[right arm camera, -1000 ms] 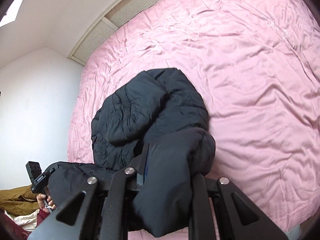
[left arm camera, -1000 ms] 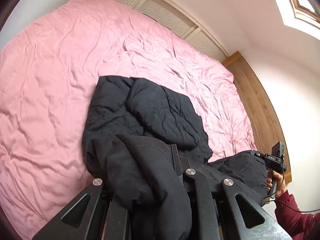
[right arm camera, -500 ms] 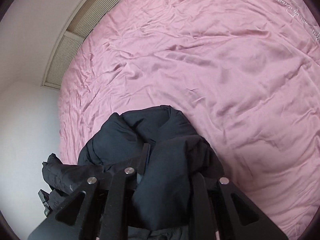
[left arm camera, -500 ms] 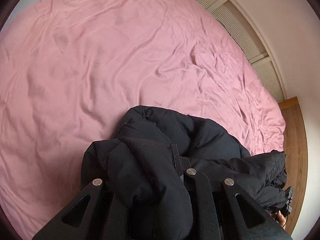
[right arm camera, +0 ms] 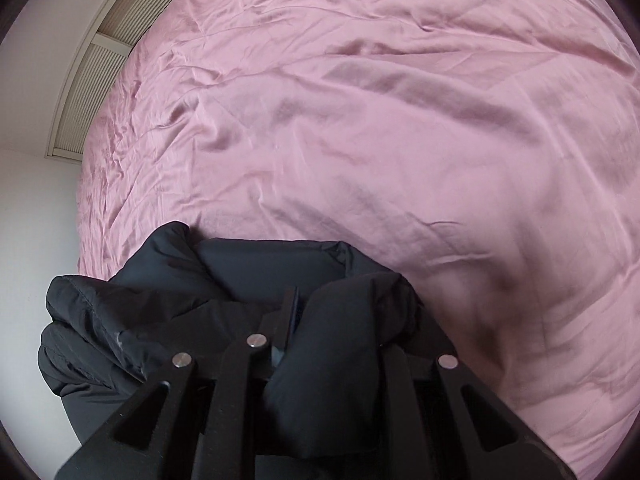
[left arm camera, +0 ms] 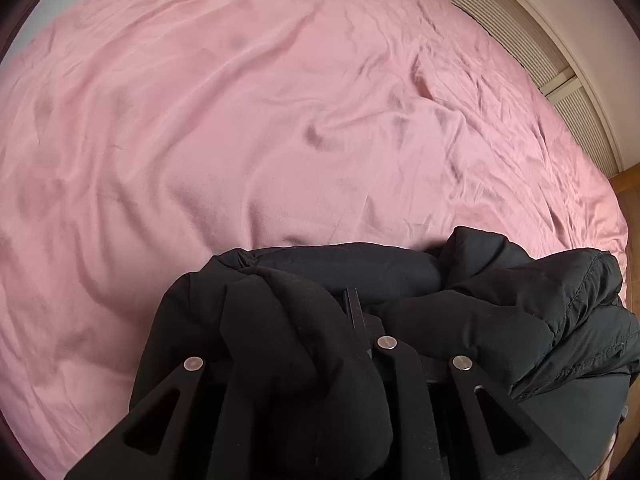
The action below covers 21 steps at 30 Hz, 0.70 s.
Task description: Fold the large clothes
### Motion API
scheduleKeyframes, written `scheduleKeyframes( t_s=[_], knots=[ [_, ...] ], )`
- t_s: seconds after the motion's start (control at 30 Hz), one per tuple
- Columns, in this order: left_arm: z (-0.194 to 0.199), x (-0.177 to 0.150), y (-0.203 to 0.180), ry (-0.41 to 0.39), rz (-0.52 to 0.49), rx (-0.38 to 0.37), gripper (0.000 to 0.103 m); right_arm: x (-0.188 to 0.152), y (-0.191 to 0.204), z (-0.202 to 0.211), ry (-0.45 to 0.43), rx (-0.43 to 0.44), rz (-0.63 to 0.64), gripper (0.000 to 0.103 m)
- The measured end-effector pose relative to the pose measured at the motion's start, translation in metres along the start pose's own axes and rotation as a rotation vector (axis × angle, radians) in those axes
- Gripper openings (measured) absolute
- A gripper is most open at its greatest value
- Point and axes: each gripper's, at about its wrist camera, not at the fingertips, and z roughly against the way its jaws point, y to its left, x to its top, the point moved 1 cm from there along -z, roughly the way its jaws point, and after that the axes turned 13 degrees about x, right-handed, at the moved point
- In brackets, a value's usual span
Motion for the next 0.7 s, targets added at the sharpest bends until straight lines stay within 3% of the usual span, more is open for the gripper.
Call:
scheduleKeyframes(
  t_s=[0.2,0.3,0.37,0.4,0.5,0.7],
  knots=[
    [0.022,0.002,0.006,0.024,-0.024,-0.022,0.023,-0.005,0.011,0.021,-0.007,-0.012,0.049,0.023],
    [0.038,0.007,0.014,0.03,0.011,-0.063,0.033,-0.006,0.016,0.039,-0.04,0.044,0.034,0.05],
    [0.049,0.012,0.021,0.039,0.054,-0.109,0.041,-0.006,0.023,0.05,-0.069,0.083,0.031,0.085],
    [0.055,0.014,0.022,0.039,0.062,-0.115,0.046,-0.006,0.027,0.055,-0.079,0.088,0.032,0.09],
    [0.072,0.018,0.022,0.021,0.047,-0.112,0.057,-0.006,0.037,0.065,-0.09,0.099,0.04,0.093],
    [0.095,0.023,0.032,0.018,0.055,-0.122,0.058,-0.003,0.048,0.094,-0.15,0.115,0.033,0.097]
  ],
)
